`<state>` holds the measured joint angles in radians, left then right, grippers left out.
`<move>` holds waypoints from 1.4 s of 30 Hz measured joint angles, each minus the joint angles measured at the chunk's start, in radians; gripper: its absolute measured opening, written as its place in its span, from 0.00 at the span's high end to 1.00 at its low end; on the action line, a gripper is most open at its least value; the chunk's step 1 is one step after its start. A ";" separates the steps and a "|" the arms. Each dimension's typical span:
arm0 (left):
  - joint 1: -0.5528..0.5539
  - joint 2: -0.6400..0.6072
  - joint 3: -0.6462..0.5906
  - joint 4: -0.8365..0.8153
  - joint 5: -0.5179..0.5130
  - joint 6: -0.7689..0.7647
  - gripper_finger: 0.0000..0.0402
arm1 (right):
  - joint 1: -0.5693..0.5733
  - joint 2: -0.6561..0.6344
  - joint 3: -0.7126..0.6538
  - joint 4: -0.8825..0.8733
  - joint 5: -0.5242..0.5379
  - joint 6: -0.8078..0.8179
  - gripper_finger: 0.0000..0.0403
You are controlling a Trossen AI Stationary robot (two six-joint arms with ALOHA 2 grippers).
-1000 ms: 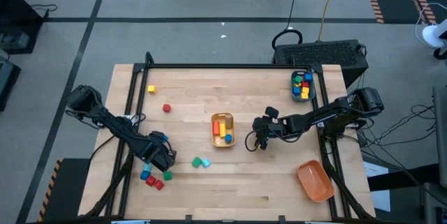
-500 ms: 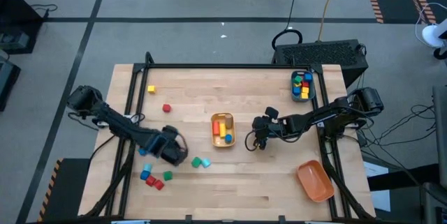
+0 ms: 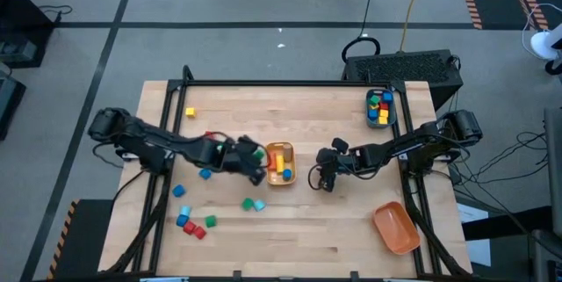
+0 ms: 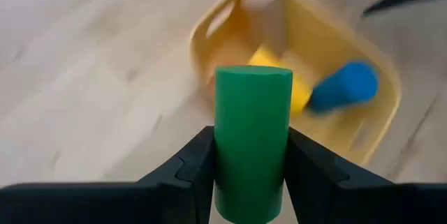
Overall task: Sort blocks by size
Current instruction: Put the green cylindrical block into the yellow bin, then put the yellow square block into the blue bin
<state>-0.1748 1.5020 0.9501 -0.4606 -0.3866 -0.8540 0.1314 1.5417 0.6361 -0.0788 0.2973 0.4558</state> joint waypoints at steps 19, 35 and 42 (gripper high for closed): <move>0.092 0.176 -0.001 0.278 0.043 0.216 0.54 | 0.000 0.000 0.000 0.002 0.124 0.023 0.63; 0.043 0.005 -0.001 0.134 -0.201 0.314 0.39 | -0.018 0.000 0.136 -0.017 0.125 -0.160 0.63; 0.021 -0.124 -0.023 -0.087 -0.352 0.244 0.39 | -0.081 0.000 0.315 -0.110 0.124 -0.249 0.63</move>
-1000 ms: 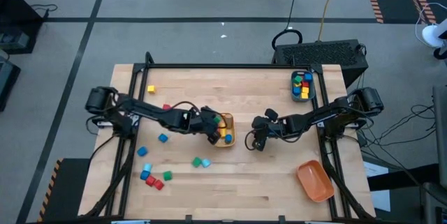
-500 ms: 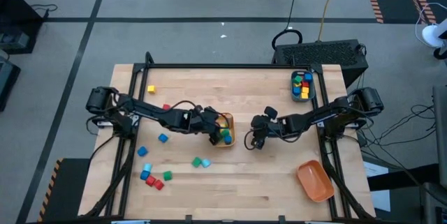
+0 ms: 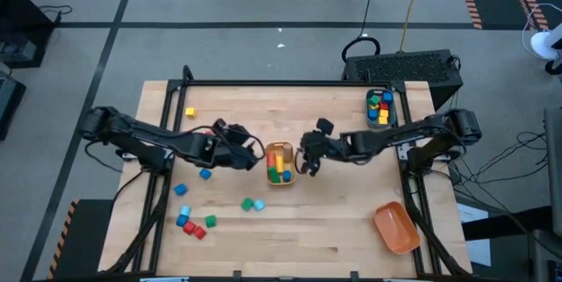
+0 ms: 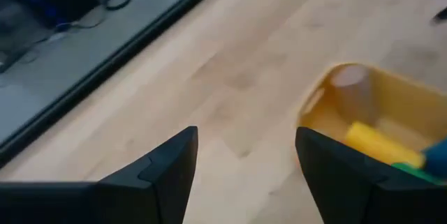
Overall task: Sort blocks by size
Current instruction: Put the yellow square block into the blue bin
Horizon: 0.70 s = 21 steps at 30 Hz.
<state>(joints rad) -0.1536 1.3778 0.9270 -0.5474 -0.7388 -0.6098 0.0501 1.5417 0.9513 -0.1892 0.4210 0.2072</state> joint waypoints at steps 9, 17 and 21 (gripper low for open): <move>0.252 -0.037 -0.005 -0.367 -0.039 -0.277 0.39 | -0.068 0.000 0.107 -0.077 -0.001 -0.044 0.63; 0.565 -0.036 -0.005 -0.420 0.008 -0.219 0.39 | -0.125 0.000 0.097 -0.079 -0.002 -0.105 0.63; 0.665 -0.036 -0.005 -0.419 0.035 -0.212 0.39 | -0.143 0.000 0.075 -0.076 -0.003 -0.119 0.63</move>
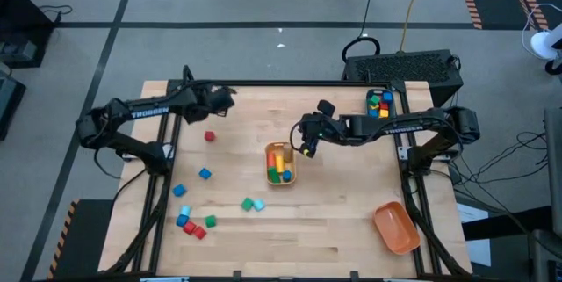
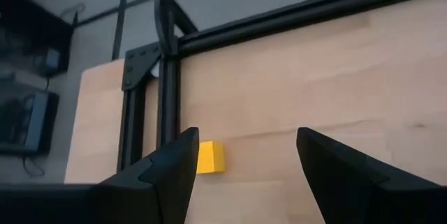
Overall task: Sort blocks by size
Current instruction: Put the yellow square block into the blue bin
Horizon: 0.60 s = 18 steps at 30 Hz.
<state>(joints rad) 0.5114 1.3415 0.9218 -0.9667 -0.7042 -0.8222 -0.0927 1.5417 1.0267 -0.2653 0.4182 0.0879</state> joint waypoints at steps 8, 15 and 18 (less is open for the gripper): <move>0.166 0.000 0.000 0.036 0.153 0.127 0.37 | -0.006 0.000 -0.077 0.003 -0.005 0.005 0.63; 0.313 0.013 0.000 0.040 0.291 0.174 0.17 | -0.005 0.000 -0.139 0.004 -0.005 0.054 0.63; 0.337 0.030 0.000 0.037 0.309 0.152 0.07 | -0.005 0.000 -0.157 0.008 -0.005 0.057 0.63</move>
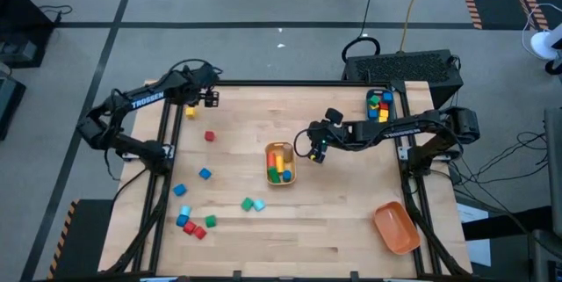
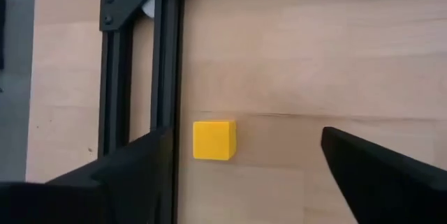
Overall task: Sort blocks by size
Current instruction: Put the yellow square block into the blue bin
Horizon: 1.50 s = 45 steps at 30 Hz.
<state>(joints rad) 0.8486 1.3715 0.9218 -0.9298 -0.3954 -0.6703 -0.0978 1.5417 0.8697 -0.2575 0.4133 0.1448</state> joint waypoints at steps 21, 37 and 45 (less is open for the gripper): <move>0.117 0.093 -0.208 0.161 0.099 -0.093 0.18 | 0.002 0.000 -0.054 0.055 -0.008 0.001 0.63; 0.132 0.093 -0.242 0.318 0.092 -0.105 0.18 | 0.002 0.000 -0.054 0.061 -0.027 -0.010 0.63; 0.131 0.093 -0.242 0.314 0.097 -0.132 0.37 | 0.002 0.000 -0.054 0.063 -0.026 -0.009 0.63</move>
<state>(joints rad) 0.9794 1.4647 0.6796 -0.6156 -0.2989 -0.8024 -0.0963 1.5417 0.8162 -0.1948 0.3870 0.1353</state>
